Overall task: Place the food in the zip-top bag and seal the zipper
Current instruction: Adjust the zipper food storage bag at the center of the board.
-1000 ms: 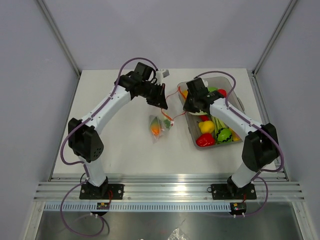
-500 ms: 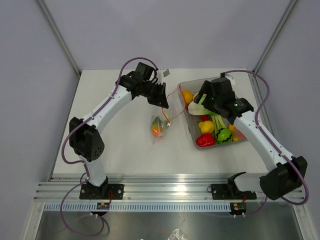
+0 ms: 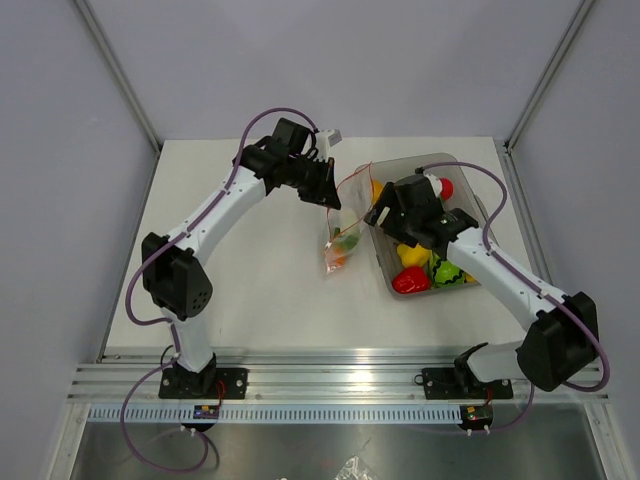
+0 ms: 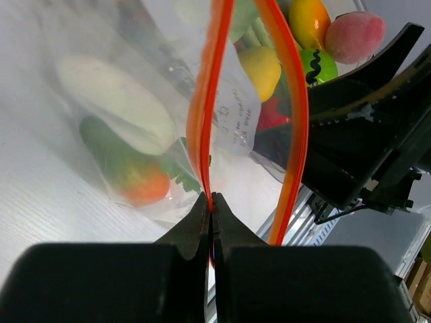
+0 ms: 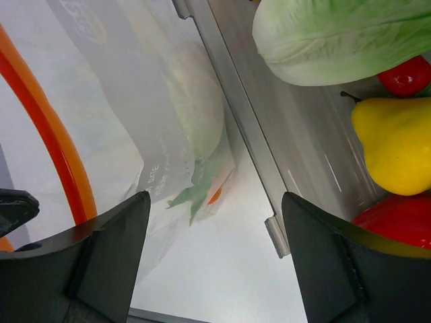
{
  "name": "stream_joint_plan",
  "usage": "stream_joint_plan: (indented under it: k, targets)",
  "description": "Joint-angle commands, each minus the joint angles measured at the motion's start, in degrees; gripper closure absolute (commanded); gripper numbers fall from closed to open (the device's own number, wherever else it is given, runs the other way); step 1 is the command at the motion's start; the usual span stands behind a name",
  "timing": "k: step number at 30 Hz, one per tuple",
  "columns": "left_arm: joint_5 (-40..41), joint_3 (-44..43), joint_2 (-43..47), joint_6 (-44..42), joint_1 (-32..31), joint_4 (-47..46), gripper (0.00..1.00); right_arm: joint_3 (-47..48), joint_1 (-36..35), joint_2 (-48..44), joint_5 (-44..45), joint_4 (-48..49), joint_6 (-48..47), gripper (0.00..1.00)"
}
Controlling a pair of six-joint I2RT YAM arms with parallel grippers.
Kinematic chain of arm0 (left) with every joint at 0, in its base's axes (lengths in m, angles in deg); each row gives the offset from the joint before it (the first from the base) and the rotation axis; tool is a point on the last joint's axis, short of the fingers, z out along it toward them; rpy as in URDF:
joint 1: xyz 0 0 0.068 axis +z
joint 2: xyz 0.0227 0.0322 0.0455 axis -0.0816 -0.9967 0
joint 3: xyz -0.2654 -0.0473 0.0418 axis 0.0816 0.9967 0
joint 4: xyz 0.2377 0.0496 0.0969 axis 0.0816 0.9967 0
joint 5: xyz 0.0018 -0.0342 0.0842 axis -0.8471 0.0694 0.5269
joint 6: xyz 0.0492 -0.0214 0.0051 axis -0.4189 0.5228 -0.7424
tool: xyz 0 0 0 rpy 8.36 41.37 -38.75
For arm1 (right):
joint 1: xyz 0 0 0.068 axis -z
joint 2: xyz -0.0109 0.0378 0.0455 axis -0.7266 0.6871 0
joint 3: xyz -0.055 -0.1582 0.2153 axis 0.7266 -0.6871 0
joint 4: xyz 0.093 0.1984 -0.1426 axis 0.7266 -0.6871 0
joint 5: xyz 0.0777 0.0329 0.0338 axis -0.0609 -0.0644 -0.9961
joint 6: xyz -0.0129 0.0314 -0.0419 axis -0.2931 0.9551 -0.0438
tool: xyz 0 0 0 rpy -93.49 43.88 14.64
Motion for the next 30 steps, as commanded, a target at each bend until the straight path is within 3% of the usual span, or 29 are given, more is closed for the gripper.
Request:
stream_joint_plan:
  k: [1,7,15,18,19,20,23,26,30]
  targets:
    - [0.16,0.18,0.26,-0.04,-0.24,-2.42,1.0,-0.08,0.1,-3.85,1.28,2.8,1.16,0.14]
    - [0.6,-0.26,0.44,-0.66,-0.24,-1.81,1.0,1.58,0.18,-9.83,4.1,1.31,0.11,0.14]
    - [0.25,-0.96,0.53,-0.57,-0.24,-1.46,1.0,7.38,-0.16,-0.62,-2.22,0.42,-4.1,0.15]
    - [0.51,-0.96,0.61,-0.66,-0.24,-1.19,1.0,8.26,-0.52,4.22,-4.51,0.69,-4.64,0.28]
    - [0.68,-1.05,0.53,-0.83,-0.24,-1.11,1.0,8.52,-0.61,4.84,-3.9,0.34,-4.46,0.4]
    - [1.03,-0.97,0.53,-1.09,-0.24,-0.76,1.0,8.35,-0.61,4.93,-2.68,0.16,-4.2,0.64]
    - [2.09,-2.71,0.0,-2.15,0.11,1.08,1.0,11.4,-0.61,4.06,-0.66,-0.01,-4.72,0.99]
    - [4.54,-13.42,-1.06,-3.11,1.34,7.57,1.0,21.31,-0.52,4.49,0.76,-4.48,-7.97,1.0]
    - [5.87,-21.18,0.44,-3.82,2.13,10.85,1.0,22.77,-0.52,2.39,1.11,-4.68,-10.26,1.0]
